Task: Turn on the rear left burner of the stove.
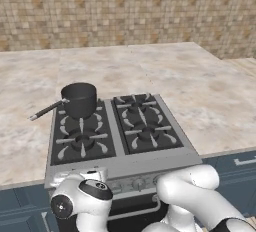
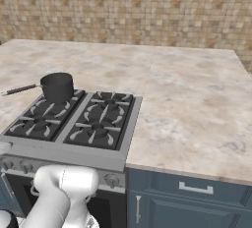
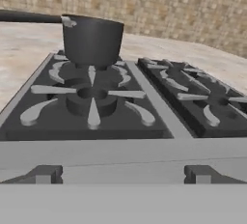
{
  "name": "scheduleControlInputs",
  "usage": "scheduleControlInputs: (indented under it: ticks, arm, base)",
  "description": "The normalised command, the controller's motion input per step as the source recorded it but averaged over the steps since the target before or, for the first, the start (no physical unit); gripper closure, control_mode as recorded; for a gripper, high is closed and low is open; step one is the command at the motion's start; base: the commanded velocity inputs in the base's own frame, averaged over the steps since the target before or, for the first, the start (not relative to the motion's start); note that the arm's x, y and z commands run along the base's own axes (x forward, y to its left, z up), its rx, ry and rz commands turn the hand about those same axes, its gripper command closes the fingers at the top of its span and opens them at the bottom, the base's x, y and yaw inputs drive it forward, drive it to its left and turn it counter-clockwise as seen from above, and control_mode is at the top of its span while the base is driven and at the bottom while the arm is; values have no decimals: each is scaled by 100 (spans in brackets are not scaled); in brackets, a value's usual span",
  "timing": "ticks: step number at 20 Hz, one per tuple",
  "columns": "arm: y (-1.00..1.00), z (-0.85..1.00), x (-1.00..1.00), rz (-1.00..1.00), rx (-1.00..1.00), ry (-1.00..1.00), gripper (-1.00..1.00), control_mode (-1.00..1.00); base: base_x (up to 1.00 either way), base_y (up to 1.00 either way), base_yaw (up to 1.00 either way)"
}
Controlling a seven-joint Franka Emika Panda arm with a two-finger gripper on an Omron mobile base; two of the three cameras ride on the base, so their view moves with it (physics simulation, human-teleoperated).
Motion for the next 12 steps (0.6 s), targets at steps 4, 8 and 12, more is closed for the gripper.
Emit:
scheduleControlInputs:
  ticks: [4,8,12]
  arm:
    - [0,-74,-16,0,0,-18,-100,-100]
    - [0,-60,-12,0,3,-7,-100,-100]
    - [0,-37,0,0,0,-9,-100,-100]
  base:
    - [0,0,0]
    - [0,0,0]
    - [0,0,0]
